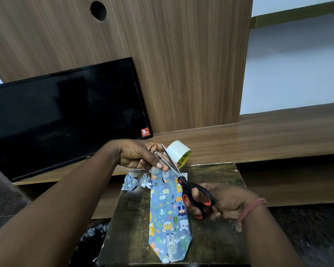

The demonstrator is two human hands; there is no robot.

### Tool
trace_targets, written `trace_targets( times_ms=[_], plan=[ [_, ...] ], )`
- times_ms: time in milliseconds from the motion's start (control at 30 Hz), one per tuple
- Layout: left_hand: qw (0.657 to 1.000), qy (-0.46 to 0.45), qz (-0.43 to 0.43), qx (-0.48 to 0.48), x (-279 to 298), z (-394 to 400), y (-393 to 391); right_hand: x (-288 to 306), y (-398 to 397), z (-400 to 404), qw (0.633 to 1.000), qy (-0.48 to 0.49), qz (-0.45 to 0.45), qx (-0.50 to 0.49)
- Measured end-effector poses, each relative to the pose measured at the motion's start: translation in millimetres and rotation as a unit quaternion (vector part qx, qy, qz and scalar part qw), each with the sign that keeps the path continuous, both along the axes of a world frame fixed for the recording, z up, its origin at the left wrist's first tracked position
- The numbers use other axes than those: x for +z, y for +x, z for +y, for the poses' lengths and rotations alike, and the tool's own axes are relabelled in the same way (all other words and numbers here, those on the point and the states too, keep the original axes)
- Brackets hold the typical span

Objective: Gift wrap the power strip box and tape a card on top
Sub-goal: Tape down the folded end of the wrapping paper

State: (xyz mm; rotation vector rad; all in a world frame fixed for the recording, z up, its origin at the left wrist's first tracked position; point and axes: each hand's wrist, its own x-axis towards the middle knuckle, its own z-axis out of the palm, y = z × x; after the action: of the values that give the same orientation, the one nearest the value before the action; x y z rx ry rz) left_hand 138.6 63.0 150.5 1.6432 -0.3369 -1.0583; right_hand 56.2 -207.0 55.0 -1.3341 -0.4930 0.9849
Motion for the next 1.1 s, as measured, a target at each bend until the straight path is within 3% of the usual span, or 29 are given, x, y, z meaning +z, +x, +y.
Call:
trace_targets(
  times_ms=[333, 600, 833, 1100],
  plan=[
    [1.000, -0.023, 0.003, 0.006, 0, 2, -2, 2, -1, 9, 0.997, -0.049, -0.039, -0.051],
    [0.999, -0.027, -0.003, 0.020, -1, -2, -13, 10, -5, 3, 0.995, -0.074, -0.067, -0.025],
    [0.990, -0.115, 0.002, 0.087, -19, 2, -25, 12, -6, 6, 0.974, -0.157, -0.129, -0.101],
    [0.985, -0.166, 0.008, 0.053, -41, 9, -30, 22, -23, 13, 0.987, -0.111, -0.053, -0.102]
  ],
)
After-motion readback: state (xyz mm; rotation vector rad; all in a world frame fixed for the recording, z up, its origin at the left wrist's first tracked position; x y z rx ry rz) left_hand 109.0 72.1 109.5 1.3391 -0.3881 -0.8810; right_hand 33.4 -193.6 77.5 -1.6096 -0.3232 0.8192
